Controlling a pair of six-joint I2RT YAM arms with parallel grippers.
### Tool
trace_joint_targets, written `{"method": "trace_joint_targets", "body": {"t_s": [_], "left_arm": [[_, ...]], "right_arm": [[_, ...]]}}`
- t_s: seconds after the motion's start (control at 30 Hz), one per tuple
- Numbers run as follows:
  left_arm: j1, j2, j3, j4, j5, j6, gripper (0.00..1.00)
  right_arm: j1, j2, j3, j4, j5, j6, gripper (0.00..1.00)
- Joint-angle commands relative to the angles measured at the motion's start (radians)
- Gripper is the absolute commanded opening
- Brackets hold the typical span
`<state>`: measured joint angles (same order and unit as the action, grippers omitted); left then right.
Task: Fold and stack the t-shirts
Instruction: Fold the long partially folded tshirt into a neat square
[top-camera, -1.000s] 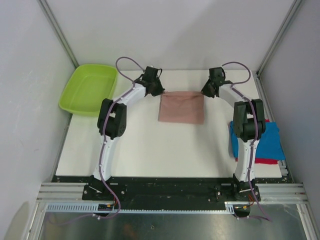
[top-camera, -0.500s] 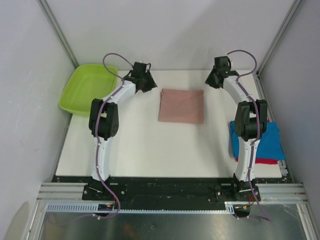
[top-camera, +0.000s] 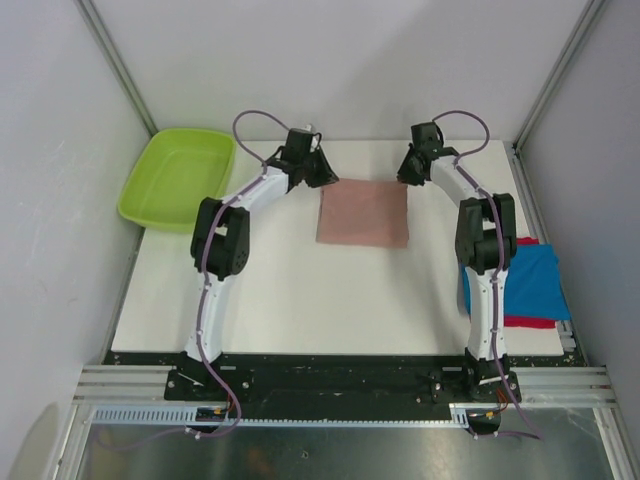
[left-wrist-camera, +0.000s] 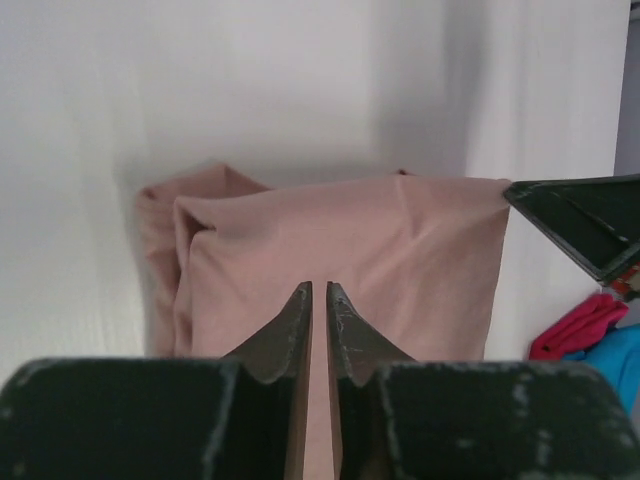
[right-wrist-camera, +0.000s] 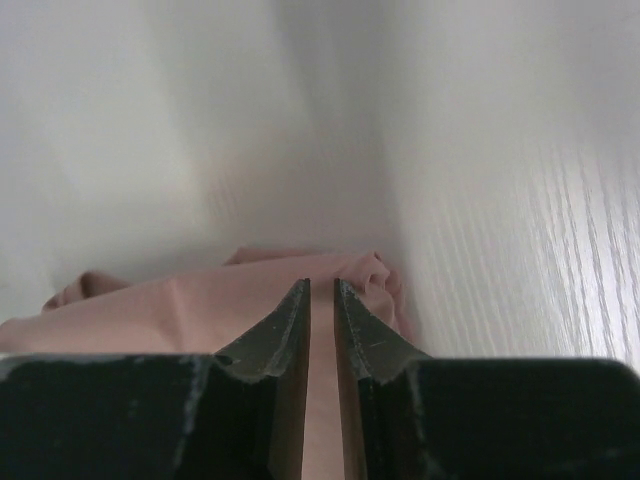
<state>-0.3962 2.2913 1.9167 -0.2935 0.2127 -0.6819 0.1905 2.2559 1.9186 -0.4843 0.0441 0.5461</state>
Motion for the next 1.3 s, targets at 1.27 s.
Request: {"method": "trace_joint_targets", "body": {"t_s": [1.27], "left_arm": [[0.085, -0.222, -0.337, 0.051, 0.12, 0.052, 0.49]], "right_arm": [[-0.079, -0.383, -0.269, -0.249, 0.088, 0.03, 0.47]]}}
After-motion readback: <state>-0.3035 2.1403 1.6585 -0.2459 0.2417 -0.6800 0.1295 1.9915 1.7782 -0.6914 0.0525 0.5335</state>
